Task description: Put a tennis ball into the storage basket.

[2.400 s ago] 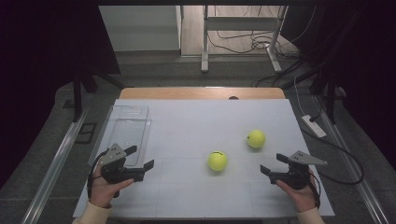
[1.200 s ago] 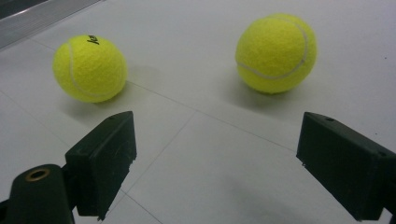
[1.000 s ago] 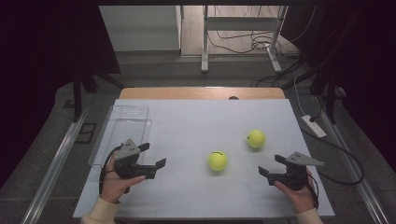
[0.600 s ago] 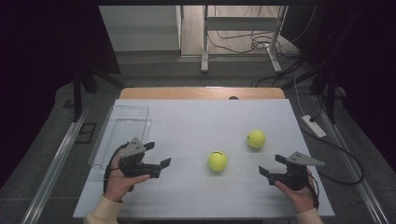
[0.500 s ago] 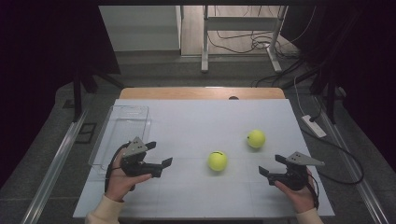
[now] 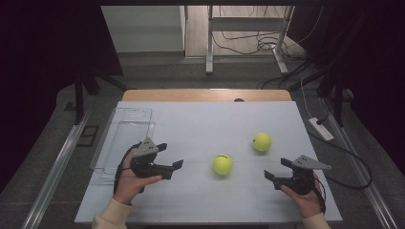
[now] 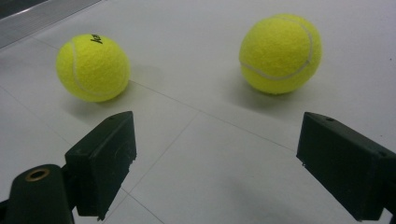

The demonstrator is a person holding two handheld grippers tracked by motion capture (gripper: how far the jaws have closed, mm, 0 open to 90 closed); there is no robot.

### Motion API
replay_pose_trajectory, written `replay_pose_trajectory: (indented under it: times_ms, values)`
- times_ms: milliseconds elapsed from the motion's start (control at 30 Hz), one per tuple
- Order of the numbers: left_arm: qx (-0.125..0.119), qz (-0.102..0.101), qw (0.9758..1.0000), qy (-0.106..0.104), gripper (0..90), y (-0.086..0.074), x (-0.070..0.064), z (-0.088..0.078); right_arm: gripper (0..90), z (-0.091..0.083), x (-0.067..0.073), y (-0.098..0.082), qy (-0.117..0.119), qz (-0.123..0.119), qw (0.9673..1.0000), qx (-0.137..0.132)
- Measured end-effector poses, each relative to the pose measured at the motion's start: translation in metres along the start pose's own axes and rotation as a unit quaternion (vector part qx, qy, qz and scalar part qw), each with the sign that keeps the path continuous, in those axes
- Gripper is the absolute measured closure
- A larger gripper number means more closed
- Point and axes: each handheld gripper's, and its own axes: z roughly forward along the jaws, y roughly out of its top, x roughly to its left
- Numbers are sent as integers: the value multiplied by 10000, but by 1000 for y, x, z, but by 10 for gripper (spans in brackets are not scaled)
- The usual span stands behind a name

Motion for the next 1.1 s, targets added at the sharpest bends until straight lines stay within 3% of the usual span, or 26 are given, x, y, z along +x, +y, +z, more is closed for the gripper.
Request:
replay_pose_trajectory:
  times_ms: [367, 1100]
  values:
    - [119, 148, 9997, -157, 127, 8, -8, 17, 115, -1, 0, 0, -6, -1, 10000, -12]
    - [201, 184, 9993, -238, 126, 17, -12, 34, 113, 0, -1, -1, 2, 15, 10000, -2]
